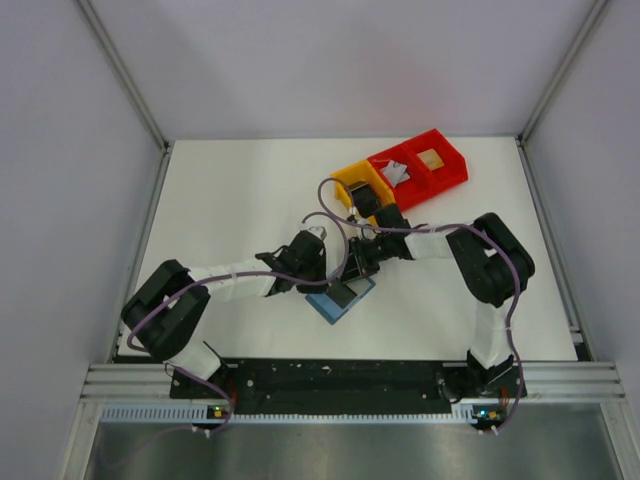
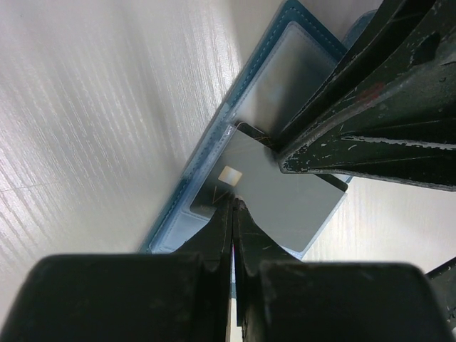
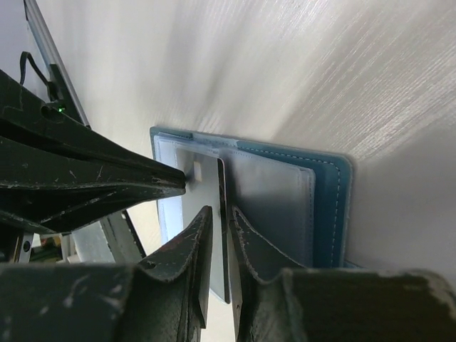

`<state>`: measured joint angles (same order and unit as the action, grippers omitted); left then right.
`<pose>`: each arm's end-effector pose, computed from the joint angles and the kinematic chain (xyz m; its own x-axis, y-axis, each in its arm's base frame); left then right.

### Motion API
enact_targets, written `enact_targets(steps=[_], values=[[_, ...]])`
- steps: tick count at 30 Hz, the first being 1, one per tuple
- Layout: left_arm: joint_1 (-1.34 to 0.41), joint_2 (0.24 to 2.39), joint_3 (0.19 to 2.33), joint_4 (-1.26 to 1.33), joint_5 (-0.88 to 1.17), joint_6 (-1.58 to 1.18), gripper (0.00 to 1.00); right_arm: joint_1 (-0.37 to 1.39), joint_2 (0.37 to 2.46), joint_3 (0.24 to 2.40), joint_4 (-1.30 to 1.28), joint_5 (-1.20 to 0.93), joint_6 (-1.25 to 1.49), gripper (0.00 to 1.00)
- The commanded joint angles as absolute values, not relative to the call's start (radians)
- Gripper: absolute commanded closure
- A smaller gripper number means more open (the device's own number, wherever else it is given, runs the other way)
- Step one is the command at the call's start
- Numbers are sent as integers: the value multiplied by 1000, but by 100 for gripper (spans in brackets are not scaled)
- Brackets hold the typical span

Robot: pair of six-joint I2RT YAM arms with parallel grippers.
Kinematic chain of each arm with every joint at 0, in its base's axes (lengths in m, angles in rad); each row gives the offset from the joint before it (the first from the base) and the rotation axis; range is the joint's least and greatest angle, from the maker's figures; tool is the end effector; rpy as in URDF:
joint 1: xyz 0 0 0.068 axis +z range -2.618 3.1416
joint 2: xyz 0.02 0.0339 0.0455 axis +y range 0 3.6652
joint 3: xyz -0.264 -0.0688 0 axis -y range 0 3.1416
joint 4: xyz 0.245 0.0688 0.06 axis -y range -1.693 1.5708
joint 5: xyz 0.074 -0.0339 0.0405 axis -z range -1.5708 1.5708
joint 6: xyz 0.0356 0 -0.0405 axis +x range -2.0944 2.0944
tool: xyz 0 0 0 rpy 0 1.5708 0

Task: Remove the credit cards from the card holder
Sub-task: Remove the credit card from the card holder.

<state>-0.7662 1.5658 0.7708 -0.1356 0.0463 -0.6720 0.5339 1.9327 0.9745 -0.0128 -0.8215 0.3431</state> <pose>0.2140 -0.2082 0.1568 -0.8958 -0.0010 -0.4444 0.1979 0.8945 -0.4009 0.2957 0.2051 0.1134 -0.9054 -0.2691 -0.3283 -0.4224 0.4954 0.7590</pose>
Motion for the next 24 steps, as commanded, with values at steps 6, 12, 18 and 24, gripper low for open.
enact_targets(steps=[6, 12, 18, 24], values=[[-770, 1591, 718, -209, 66, -670, 100, 557, 1968, 985, -78, -732, 284, 86], [-769, 1566, 716, -232, 49, -664, 100, 537, 1934, 974, -72, -680, 295, 87], [-770, 1526, 715, -262, 34, -655, 100, 537, 1927, 983, -83, -680, 293, 87], [-770, 1543, 721, -258, 35, -650, 100, 537, 1913, 988, -86, -686, 296, 86]])
